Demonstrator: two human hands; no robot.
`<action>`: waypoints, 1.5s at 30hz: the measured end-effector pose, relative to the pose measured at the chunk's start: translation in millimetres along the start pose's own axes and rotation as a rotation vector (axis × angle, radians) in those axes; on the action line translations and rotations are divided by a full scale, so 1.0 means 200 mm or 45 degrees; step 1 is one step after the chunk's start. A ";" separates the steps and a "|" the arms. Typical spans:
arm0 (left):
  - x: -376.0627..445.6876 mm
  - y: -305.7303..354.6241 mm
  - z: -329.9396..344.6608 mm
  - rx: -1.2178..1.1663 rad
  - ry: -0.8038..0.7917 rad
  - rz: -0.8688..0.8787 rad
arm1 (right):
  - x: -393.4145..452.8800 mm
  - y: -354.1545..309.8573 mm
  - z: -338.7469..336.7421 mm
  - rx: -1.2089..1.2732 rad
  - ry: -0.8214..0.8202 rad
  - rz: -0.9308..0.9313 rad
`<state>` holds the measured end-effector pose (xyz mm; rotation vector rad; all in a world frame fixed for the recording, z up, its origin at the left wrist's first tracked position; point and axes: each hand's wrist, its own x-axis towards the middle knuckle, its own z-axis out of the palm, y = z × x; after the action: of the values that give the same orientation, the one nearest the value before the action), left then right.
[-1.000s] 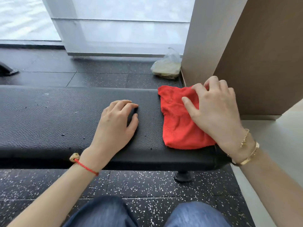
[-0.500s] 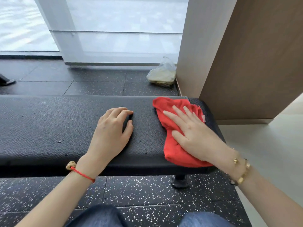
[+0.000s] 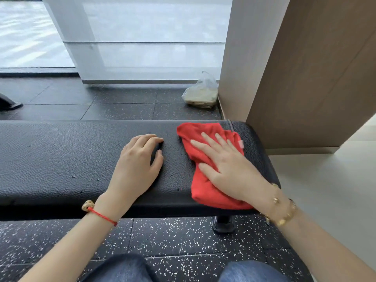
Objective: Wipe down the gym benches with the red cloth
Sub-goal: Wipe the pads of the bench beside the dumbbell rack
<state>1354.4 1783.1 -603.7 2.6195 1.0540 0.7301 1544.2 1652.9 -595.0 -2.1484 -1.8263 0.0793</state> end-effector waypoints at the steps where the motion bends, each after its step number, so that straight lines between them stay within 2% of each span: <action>1: 0.00 0.00 0.00 0.002 0.000 -0.002 | -0.04 0.05 -0.02 0.008 0.011 0.044; 5: 0.00 0.02 0.01 0.027 -0.002 -0.016 | 0.08 0.27 -0.10 0.063 -0.041 0.326; 7: 0.00 0.03 0.01 0.036 -0.001 -0.016 | 0.21 0.28 -0.11 0.053 -0.091 0.362; 11: 0.00 0.02 0.00 0.024 0.007 -0.010 | 0.24 0.16 -0.05 0.027 -0.066 0.237; 16: 0.00 0.00 0.01 -0.011 -0.002 -0.006 | -0.11 0.11 -0.05 0.047 0.054 0.071; 20: 0.00 0.00 0.01 -0.008 0.003 -0.001 | -0.18 0.24 -0.08 0.101 0.003 0.165; 25: 0.00 0.01 0.02 0.014 0.021 -0.006 | 0.19 0.31 -0.11 0.071 -0.041 0.392; 29: 0.00 0.01 0.01 0.008 0.031 -0.007 | 0.28 0.18 -0.04 0.063 -0.042 0.267; 35: 0.00 0.00 0.01 -0.025 0.015 -0.005 | -0.02 0.14 -0.06 0.122 0.005 0.046; 39: 0.00 0.00 0.02 -0.001 0.026 0.004 | -0.08 0.28 -0.12 0.153 -0.011 0.178; 42: 0.01 0.01 0.02 0.050 0.040 0.016 | 0.08 0.34 -0.13 0.164 -0.016 0.317; 45: 0.01 0.02 0.02 0.058 0.048 0.015 | 0.27 0.27 -0.09 0.103 -0.070 0.275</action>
<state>1360.9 1782.0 -604.7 2.6622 1.0791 0.7693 1609.7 1693.4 -583.6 -2.2983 -1.5838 0.2596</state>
